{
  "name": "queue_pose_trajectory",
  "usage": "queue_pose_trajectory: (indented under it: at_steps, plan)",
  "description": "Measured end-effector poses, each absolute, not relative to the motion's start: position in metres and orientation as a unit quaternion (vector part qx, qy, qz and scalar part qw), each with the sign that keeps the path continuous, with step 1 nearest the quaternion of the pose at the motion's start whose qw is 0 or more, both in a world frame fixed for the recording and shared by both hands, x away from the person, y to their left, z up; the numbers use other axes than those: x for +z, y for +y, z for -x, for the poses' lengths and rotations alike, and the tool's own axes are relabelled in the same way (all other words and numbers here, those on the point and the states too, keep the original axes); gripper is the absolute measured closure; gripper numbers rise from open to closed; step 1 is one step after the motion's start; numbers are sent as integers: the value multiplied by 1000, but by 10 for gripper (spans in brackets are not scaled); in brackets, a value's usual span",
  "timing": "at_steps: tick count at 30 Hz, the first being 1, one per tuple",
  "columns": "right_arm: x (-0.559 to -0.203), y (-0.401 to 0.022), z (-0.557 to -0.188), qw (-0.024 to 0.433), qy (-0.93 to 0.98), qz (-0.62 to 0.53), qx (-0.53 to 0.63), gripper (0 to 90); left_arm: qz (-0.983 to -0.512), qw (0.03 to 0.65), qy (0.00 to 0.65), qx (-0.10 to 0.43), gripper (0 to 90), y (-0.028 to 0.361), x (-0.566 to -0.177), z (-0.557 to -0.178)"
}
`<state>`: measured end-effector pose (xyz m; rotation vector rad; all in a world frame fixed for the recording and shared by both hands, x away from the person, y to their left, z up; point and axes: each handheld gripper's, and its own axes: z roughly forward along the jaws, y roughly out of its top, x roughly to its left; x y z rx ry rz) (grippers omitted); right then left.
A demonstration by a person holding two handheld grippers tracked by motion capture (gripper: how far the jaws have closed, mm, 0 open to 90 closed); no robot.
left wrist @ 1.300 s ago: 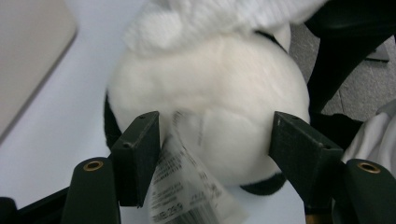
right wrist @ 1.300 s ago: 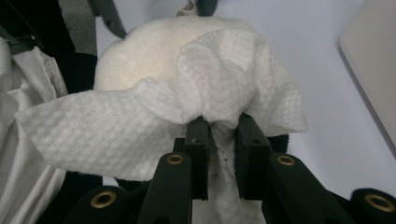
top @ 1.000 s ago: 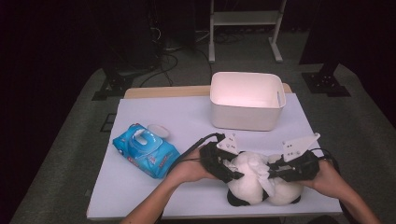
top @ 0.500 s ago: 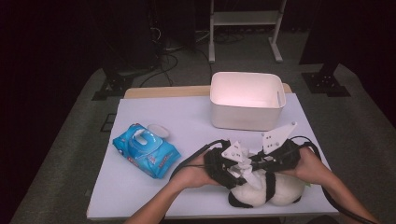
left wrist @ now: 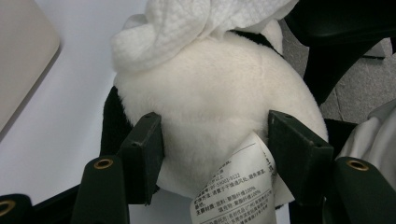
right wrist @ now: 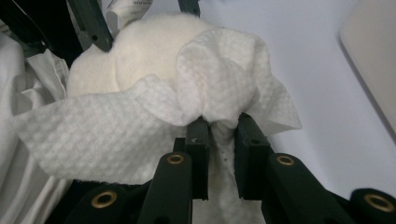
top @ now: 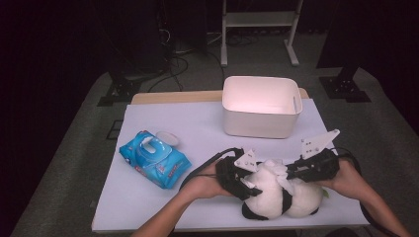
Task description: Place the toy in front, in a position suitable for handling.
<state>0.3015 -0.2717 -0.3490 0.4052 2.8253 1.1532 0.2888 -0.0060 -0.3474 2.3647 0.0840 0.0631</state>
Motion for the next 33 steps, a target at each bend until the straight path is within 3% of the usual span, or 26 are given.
queue_pose_trajectory:
  at_steps: [10,15,26,33]
  plan:
    - [-351,-276,-288,28,910,-130,393,771,-923,382,42,19,345,-3,-332,-295]
    - [-346,-271,-285,24,914,-117,389,771,-927,375,29,2,374,-9,-341,-288]
    - [-325,-220,-300,20,925,-58,376,771,-930,368,5,12,382,-8,-340,-277]
    - [-334,-252,-303,26,922,-100,372,771,-930,369,6,12,386,-10,-340,-278]
